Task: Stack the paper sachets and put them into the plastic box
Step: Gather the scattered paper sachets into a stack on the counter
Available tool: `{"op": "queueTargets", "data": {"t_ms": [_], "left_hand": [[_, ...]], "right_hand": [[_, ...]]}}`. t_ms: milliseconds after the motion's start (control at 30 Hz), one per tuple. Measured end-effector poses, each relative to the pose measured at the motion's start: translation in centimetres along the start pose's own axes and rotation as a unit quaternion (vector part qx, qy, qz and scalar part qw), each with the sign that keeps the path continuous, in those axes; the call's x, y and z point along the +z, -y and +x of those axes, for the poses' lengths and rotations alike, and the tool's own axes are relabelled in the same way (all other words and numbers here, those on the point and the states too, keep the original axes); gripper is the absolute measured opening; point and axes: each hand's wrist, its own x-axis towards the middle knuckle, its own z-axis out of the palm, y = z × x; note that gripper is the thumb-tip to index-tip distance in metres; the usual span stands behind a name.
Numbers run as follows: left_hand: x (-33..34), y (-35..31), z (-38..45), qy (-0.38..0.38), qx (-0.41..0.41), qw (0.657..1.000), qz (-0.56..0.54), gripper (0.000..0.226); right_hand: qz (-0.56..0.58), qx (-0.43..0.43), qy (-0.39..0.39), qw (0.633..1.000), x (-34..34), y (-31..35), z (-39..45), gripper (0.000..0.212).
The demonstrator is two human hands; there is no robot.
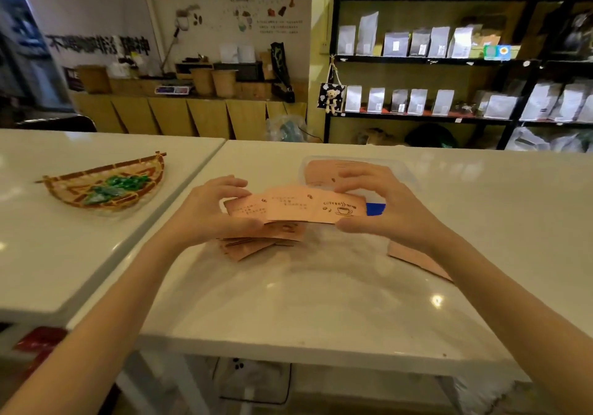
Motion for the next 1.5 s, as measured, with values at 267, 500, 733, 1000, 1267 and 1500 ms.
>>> {"op": "queueTargets", "data": {"t_ms": [267, 500, 733, 1000, 1267, 1500], "left_hand": [[1.4, 2.5, -0.7, 0.019, -0.01, 1.0, 0.011, 0.067], [1.8, 2.8, -1.6, -0.015, -0.083, 0.996, -0.015, 0.088], [2.0, 1.0, -2.0, -0.041, 0.013, 0.998, 0.039, 0.075], [4.9, -6.3, -0.8, -0.051, 0.188, 0.981, -0.024, 0.064], [9.9, -12.6, 1.5, 0.093, 0.267, 0.958, -0.056, 0.073], [14.0, -14.7, 2.4, 0.224, 0.262, 0.938, -0.04, 0.079]], "right_hand": [[-0.094, -0.005, -0.065, 0.993, 6.7, 0.8, 3.8, 0.058], [-0.172, -0.013, -0.003, 0.985, 8.9, 0.4, 3.6, 0.062], [-0.205, -0.033, 0.031, 0.978, 8.8, -0.3, 3.0, 0.065], [-0.15, -0.003, 0.001, 0.989, 3.5, -1.6, 0.4, 0.063], [-0.173, 0.121, -0.038, 0.977, -3.0, -4.0, -5.5, 0.06], [-0.181, 0.196, -0.011, 0.964, -4.7, -7.1, -10.3, 0.068]]}}
